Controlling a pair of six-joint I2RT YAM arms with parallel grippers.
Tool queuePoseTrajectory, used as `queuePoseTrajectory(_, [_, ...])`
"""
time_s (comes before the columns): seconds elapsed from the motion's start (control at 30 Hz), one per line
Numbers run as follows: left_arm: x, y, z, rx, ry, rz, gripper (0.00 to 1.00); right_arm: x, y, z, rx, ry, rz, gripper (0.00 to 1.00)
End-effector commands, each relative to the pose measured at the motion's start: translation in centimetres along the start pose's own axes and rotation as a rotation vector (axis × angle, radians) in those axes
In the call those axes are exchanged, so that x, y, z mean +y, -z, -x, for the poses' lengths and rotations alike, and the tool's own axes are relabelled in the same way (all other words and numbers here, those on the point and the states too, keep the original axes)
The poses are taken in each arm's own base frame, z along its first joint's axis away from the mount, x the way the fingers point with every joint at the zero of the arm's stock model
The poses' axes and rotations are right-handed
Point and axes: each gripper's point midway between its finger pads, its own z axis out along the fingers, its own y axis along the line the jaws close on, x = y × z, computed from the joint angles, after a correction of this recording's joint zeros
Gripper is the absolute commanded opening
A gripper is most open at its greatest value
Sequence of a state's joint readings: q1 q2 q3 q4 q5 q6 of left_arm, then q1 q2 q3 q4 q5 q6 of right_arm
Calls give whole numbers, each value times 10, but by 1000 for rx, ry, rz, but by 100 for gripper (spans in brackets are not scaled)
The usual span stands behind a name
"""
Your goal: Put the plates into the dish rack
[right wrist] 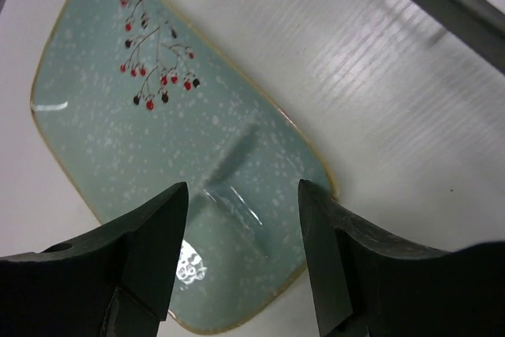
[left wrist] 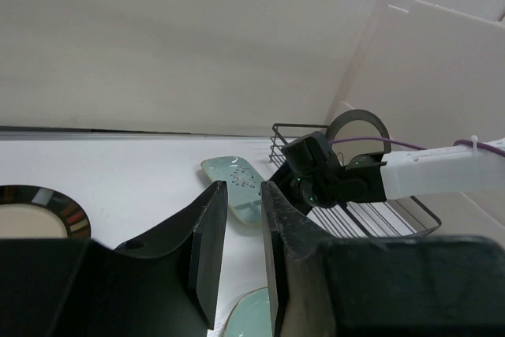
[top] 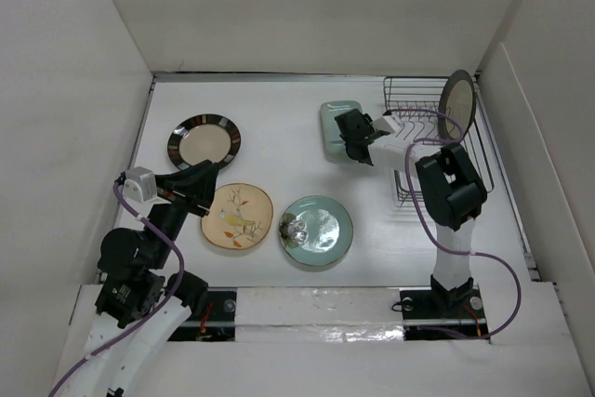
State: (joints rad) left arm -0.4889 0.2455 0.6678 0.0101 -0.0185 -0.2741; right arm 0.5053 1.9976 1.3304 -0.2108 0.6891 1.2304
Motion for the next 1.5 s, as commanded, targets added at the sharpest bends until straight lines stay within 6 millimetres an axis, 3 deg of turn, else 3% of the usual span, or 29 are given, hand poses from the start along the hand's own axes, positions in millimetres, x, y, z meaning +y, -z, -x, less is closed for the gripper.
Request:
queuePoseTrajectory(0.0, [-8,1,17,-54,8,-32,22,-10,12,25,-100,44,-42,63])
queuePoseTrajectory(0.07, [-7,0,15,-47,8,-27,22,-3,17,32,-140,83,-25,60])
queuePoseTrajectory(0.2, [-8,1,16,-54,10,-33,22,6,21,28,-153,176,9,53])
queuePoseTrajectory(0.23, [-8,0,14,-45,9,-29,22,23,22,17,-95,185,88,51])
queuePoseTrajectory(0.33, [-9,1,17,-53,10,-37,22,34,18,-2,-20,267,137,51])
queuePoseTrajectory(0.47, [-9,0,14,-45,9,-34,22,57,26,-38,78,417,254,51])
queuePoseTrajectory(0.73, [-9,1,16,-53,7,-34,22,54,24,-91,268,545,314,50])
queuePoseTrajectory(0.93, [-7,-2,12,-43,4,-27,22,64,45,-117,347,584,404,50])
queuePoseTrajectory(0.97, [-7,-2,13,-44,5,-27,22,73,59,-125,354,589,443,50])
queuePoseTrajectory(1.07, [-5,-4,9,-29,2,-20,22,87,78,-131,371,592,501,49])
queuePoseTrajectory(1.17, [-4,-5,8,-26,2,-14,22,105,92,-114,342,562,548,50])
queuePoseTrajectory(1.33, [-3,-7,5,-15,-2,-9,22,132,112,-45,268,502,673,51])
queuePoseTrajectory(1.4, [-2,-8,3,-10,-2,-5,22,128,104,-27,227,523,678,49])
queuePoseTrajectory(1.43, [-1,-9,2,-5,-3,-4,22,123,93,-12,208,521,655,27])
queuePoseTrajectory(1.47, [-1,-9,1,-2,-3,-4,22,117,85,-7,204,530,628,15])
